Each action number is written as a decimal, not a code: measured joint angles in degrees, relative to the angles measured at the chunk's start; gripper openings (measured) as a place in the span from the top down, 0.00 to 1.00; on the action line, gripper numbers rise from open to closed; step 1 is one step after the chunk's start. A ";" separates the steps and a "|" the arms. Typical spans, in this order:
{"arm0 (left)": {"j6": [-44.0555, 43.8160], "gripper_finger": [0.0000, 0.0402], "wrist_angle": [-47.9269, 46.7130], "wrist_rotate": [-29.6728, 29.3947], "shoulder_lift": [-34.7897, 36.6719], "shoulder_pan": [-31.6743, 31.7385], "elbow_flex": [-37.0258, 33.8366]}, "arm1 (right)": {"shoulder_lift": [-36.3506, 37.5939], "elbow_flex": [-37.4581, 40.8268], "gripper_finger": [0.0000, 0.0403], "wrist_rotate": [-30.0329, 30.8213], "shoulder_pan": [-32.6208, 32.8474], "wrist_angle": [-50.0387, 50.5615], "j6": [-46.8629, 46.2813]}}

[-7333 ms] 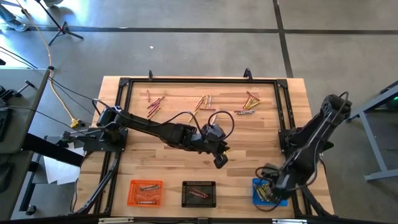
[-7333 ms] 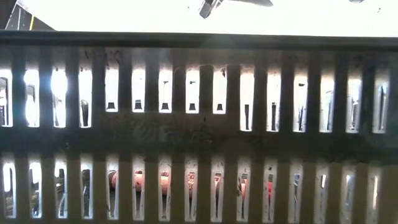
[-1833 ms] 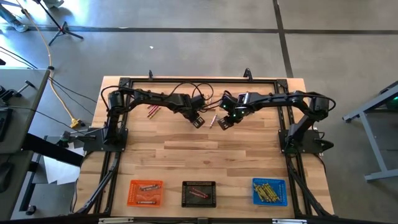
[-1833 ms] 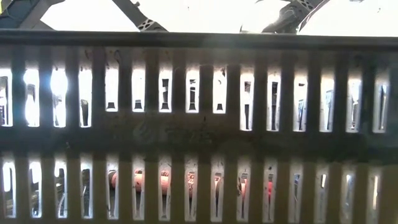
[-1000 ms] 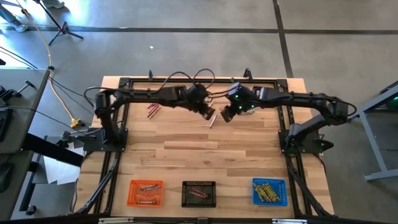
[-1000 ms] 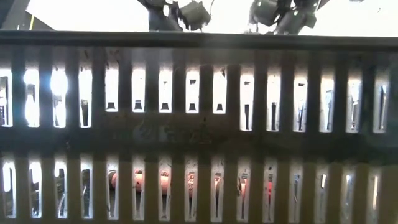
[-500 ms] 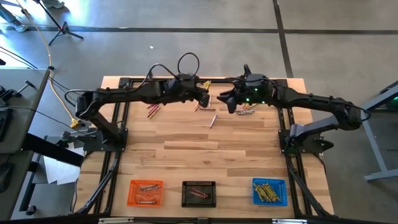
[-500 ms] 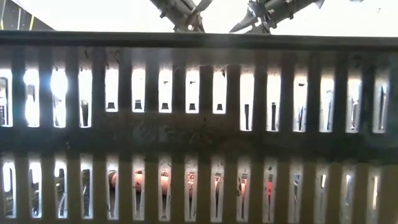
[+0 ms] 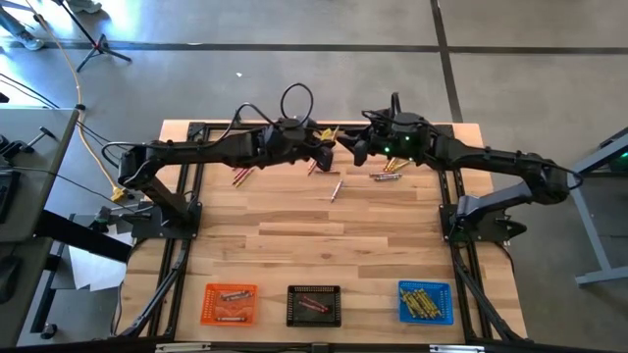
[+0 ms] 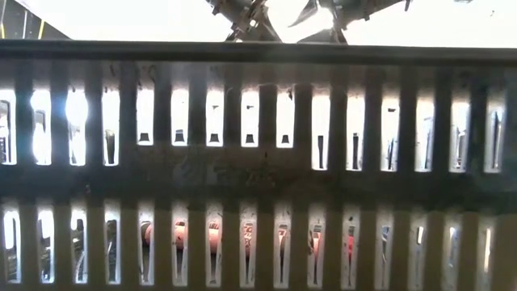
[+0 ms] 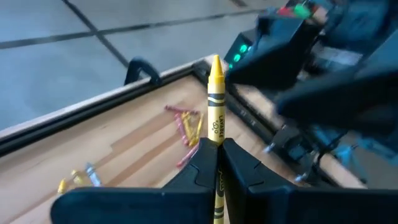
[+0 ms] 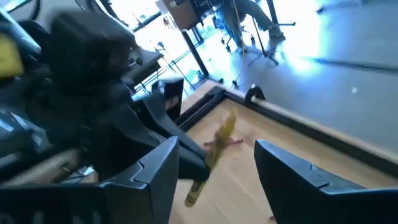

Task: Sort crayons
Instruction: Put the yellow crayon into the blue bin, then put the red crayon into the black bin

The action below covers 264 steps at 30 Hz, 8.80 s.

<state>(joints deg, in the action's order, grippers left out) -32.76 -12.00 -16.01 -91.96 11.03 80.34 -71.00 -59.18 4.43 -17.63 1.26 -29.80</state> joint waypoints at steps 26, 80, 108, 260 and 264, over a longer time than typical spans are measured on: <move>0.36 1.00 5.87 2.97 0.04 -1.31 0.00 | -0.28 0.00 0.70 1.79 -0.03 -3.02 -2.80; 8.96 0.75 -16.02 0.90 0.00 3.28 0.04 | 11.89 0.00 0.97 -31.77 35.46 72.91 -22.56; 18.17 0.76 -21.80 0.87 0.00 3.26 0.02 | -17.82 0.02 0.82 -36.98 55.95 46.42 -19.37; -8.14 1.00 8.65 11.23 27.47 10.04 -38.40 | -6.47 0.02 0.77 0.22 2.83 11.76 -6.29; -8.17 1.00 10.77 10.81 27.45 7.16 -38.38 | -6.47 0.02 0.77 0.30 5.13 10.07 -6.25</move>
<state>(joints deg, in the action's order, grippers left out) -40.93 -1.23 -5.20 -64.51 18.19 41.95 -77.47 -59.16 4.73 -12.50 11.33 -36.05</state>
